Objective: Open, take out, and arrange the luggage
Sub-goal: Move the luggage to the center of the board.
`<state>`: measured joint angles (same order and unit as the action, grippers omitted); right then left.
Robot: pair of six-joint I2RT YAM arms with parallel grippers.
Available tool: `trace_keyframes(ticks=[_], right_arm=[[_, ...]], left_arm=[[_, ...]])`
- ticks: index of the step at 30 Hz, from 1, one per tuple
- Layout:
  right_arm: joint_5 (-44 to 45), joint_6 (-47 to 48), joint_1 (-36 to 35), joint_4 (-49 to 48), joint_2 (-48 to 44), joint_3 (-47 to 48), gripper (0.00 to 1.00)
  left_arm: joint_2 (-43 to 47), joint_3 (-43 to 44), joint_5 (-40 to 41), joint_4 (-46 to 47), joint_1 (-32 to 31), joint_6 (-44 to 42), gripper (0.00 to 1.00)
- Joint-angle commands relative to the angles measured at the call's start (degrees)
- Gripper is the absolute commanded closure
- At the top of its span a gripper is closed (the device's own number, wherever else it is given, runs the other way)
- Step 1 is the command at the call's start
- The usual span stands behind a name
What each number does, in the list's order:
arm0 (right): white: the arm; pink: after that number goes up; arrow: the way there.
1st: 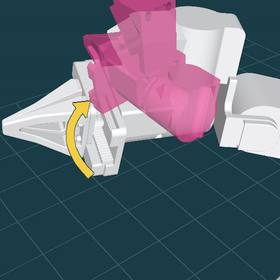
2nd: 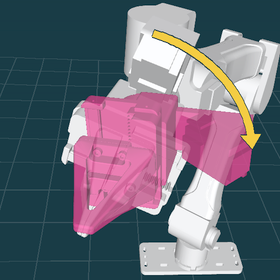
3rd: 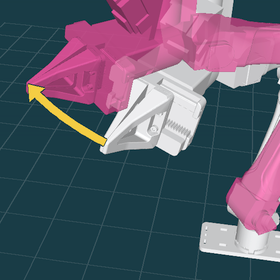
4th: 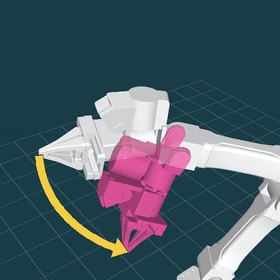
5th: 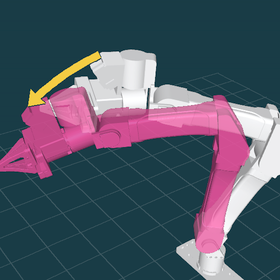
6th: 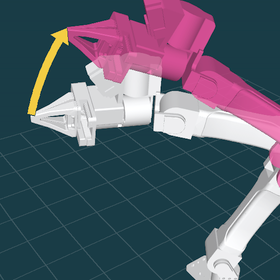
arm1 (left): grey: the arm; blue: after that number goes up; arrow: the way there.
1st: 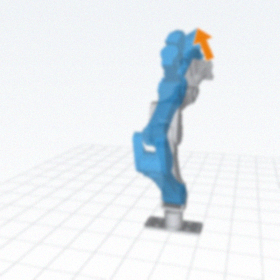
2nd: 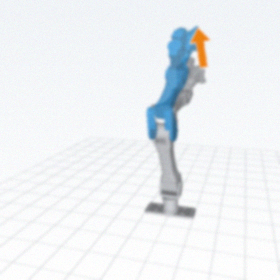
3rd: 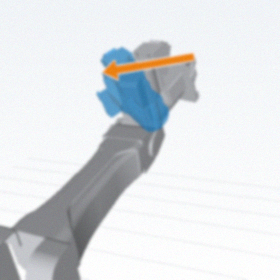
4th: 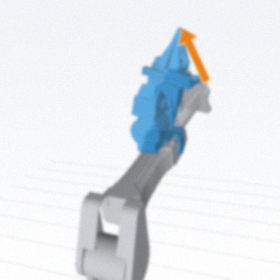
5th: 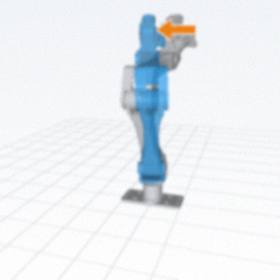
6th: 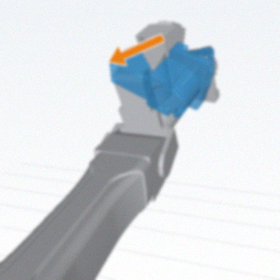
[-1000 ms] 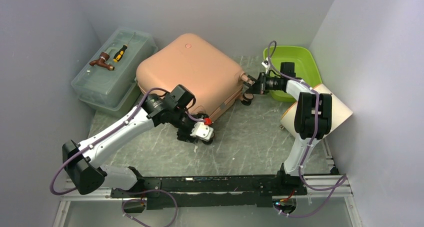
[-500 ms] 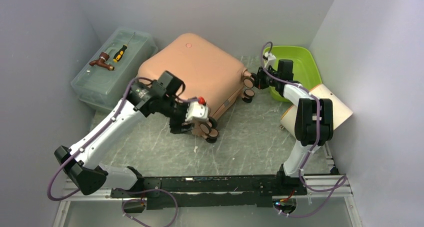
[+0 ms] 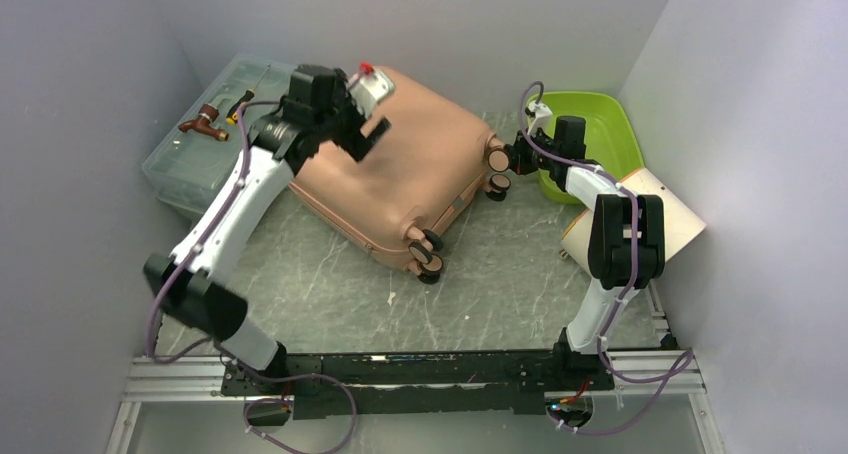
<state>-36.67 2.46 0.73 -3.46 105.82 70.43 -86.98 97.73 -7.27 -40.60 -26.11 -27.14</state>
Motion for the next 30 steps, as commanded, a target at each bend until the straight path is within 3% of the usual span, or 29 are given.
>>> trace_keyframes(ticks=[1, 5, 11, 17, 24, 30], right_arm=[[8.23, 2.77, 2.26, -10.88, -4.47, -0.51, 1.00], [7.44, 3.71, 2.26, -12.78, -6.57, -3.80, 1.00], [6.36, 4.00, 2.33, -12.88, -7.15, -4.79, 1.00], [4.88, 4.32, 2.34, -12.88, -7.20, -4.87, 1.00], [2.76, 8.94, 2.34, -9.43, -11.09, -6.27, 1.00], [2.20, 13.50, 2.34, -7.46, -16.31, -10.49, 1.00]], left_arm=[[-10.69, 9.49, 12.47, 13.05, 6.50, 10.58, 0.01], [-21.99, 21.06, 16.09, 16.01, 9.88, 12.05, 0.01], [-35.77, 33.53, 23.23, 20.42, 10.99, 4.24, 0.03], [-41.06, 30.96, 27.23, 29.20, 10.73, -4.29, 0.05], [-45.16, 27.54, 26.88, 30.64, 10.24, -11.67, 0.12], [-49.46, 28.31, 31.34, 33.65, 9.65, -17.04, 0.13]])
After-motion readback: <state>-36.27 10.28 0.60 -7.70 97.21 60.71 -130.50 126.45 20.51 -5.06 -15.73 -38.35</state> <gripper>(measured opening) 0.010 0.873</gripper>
